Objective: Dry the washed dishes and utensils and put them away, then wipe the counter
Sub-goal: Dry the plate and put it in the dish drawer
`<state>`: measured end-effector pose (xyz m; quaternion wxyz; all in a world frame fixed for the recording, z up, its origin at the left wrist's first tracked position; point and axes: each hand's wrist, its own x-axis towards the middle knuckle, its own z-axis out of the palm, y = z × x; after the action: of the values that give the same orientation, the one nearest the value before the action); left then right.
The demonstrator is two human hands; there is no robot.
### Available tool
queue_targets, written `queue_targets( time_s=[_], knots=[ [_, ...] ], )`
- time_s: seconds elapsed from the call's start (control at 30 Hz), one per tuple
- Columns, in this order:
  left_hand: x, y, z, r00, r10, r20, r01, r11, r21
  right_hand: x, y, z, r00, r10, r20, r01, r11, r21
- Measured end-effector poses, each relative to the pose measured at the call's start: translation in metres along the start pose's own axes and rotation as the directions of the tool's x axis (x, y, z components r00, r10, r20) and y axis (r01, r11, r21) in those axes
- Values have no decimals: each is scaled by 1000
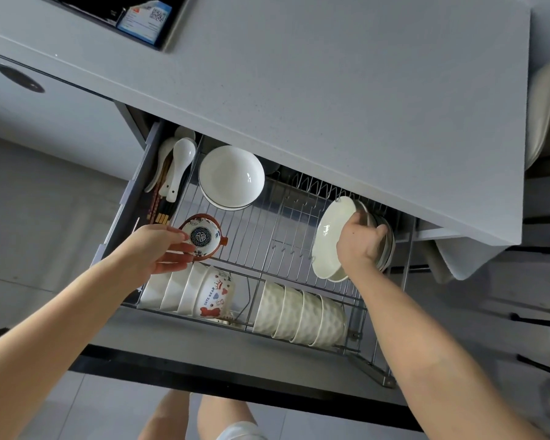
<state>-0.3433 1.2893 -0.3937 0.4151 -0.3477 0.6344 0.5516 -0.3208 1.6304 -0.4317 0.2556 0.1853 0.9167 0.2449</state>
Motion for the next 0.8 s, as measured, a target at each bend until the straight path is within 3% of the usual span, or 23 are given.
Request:
queue_targets(
  time_s=[0.27,0.33,0.37,0.47,0.57,0.63,0.67,0.8],
  knots=[
    [-13,-9,-2,1000,25,-5,-25,999,44,-33,9,-5,982,-58,-177,57,998,-14],
    [-23,-12,-4,998,69,-9,-68,993,93,-59,11,-7,942,-137,-307,160,986,48],
    [-29,-15,-5,995,101,-19,-98,987,130,-73,11,-7,931,-203,-302,247,963,113],
    [-45,-30,-9,966,252,-52,-216,906,363,-117,11,-13,900,-432,-51,398,771,498],
    [-62,-53,-12,916,387,105,-356,663,659,-166,6,-27,713,-670,205,337,585,738],
    [-72,-68,-14,892,401,209,-410,522,748,-200,-4,-26,576,-778,251,457,562,690],
    [-75,-73,-16,883,409,228,-424,489,763,-213,-9,-23,543,-802,248,538,560,630],
    [-83,-72,-21,854,475,214,-449,464,763,-228,-24,-3,556,-831,-13,800,530,279]
  ],
)
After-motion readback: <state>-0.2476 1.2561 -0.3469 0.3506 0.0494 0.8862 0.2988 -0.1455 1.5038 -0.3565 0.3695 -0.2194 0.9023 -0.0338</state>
